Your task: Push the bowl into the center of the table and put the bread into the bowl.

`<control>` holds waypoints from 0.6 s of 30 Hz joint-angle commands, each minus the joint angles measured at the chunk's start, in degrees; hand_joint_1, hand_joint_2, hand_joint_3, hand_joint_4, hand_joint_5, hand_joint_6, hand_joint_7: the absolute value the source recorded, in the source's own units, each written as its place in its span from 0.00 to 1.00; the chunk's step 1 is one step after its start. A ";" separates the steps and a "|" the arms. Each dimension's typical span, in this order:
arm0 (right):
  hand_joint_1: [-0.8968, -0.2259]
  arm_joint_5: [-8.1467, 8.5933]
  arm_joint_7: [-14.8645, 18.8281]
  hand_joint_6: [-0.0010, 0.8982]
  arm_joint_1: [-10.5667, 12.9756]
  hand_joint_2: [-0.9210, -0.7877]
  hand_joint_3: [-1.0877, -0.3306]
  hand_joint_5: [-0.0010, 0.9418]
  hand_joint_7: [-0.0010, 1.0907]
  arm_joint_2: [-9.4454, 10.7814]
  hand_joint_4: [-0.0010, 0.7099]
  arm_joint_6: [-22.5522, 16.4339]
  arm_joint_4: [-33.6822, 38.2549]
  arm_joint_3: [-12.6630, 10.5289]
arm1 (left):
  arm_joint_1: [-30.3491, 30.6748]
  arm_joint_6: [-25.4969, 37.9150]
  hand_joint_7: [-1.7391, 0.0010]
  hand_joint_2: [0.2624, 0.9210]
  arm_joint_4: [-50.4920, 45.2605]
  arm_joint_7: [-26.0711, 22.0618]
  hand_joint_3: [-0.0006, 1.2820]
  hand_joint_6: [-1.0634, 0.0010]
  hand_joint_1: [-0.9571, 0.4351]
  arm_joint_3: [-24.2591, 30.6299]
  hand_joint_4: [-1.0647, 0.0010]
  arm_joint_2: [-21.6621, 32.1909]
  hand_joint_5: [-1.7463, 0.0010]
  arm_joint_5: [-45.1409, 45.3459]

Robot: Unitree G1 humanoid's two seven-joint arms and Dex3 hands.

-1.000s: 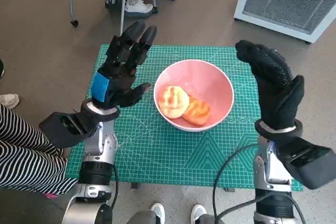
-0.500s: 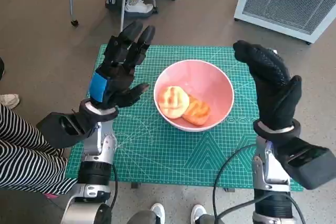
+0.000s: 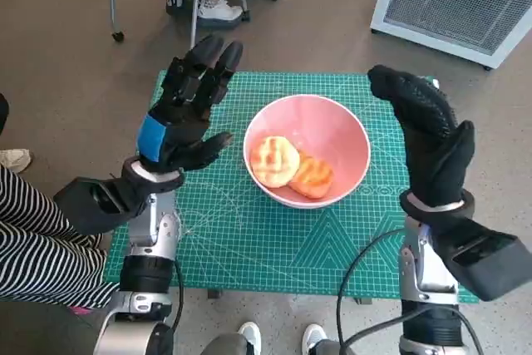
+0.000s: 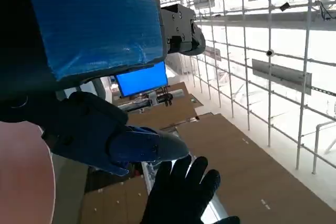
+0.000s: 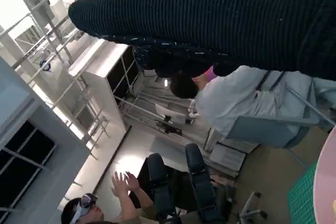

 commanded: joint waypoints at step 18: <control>0.36 -0.33 -0.72 0.09 0.84 0.00 0.54 0.00 0.37 1.81 0.20 -0.27 0.90 0.33 | 1.93 4.48 0.78 1.00 -4.22 -0.48 0.22 0.99 0.29 1.56 0.88 0.42 1.00 -3.08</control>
